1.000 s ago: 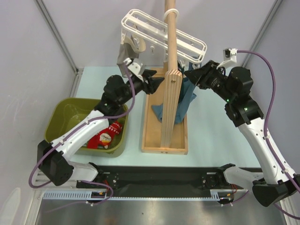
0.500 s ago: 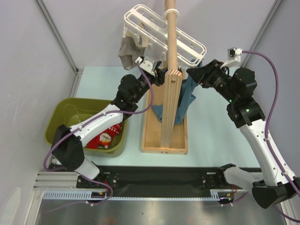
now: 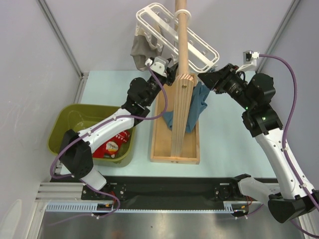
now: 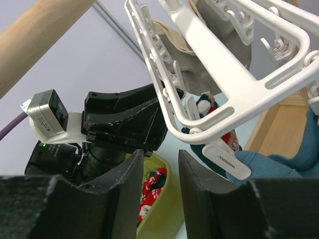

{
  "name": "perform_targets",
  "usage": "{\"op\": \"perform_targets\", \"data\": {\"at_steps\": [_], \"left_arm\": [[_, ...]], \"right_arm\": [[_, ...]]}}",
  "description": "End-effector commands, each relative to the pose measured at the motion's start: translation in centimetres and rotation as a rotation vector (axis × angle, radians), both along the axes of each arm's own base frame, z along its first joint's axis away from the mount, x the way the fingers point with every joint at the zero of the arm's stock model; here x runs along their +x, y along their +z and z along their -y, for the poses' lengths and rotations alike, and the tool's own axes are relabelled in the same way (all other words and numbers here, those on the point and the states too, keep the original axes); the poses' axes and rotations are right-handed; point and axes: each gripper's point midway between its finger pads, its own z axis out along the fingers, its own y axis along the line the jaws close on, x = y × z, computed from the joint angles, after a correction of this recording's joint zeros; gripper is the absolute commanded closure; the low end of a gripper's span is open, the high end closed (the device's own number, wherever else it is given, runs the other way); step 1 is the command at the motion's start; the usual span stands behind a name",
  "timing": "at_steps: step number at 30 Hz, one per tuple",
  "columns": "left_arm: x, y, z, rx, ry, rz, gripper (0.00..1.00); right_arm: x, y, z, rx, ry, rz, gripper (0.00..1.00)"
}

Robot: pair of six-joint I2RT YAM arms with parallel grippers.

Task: Clip the socks to the hanger
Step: Open the clamp at the hanger.

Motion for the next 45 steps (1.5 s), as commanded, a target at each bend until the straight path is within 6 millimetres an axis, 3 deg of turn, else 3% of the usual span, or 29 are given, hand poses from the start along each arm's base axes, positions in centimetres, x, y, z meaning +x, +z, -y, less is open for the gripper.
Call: {"op": "perform_targets", "data": {"at_steps": [1,10,14,21,28,31,39,45], "left_arm": [[-0.3,3.1,-0.4,-0.034,0.023,0.077,0.58],[-0.3,2.7,0.3,-0.003,-0.005,0.066,0.77],[-0.2,2.7,0.1,-0.007,0.005,0.054,0.8],[-1.0,2.8,-0.6,-0.003,0.004,0.025,1.0],[-2.7,2.2,-1.3,0.029,-0.033,-0.045,1.0],[-3.6,2.1,-1.7,0.039,-0.055,-0.054,1.0],[-4.8,2.4,-1.2,0.072,-0.113,-0.073,1.0],[-5.3,2.2,-1.3,0.073,-0.129,-0.094,1.0]], "right_arm": [[-1.0,2.0,-0.1,0.03,0.026,0.065,0.61],[-1.3,2.1,-1.1,0.045,0.077,0.057,0.63],[-1.6,2.2,-1.5,0.045,0.092,0.059,0.63],[-2.4,2.2,-3.7,0.06,0.17,0.04,0.65],[-2.3,2.1,-6.0,0.105,0.23,0.001,0.65],[-1.2,3.3,-6.2,0.146,0.208,0.039,0.64],[3.0,3.0,-7.6,0.12,0.107,0.048,0.64],[3.9,2.9,-8.0,0.119,0.082,0.058,0.63]]}}
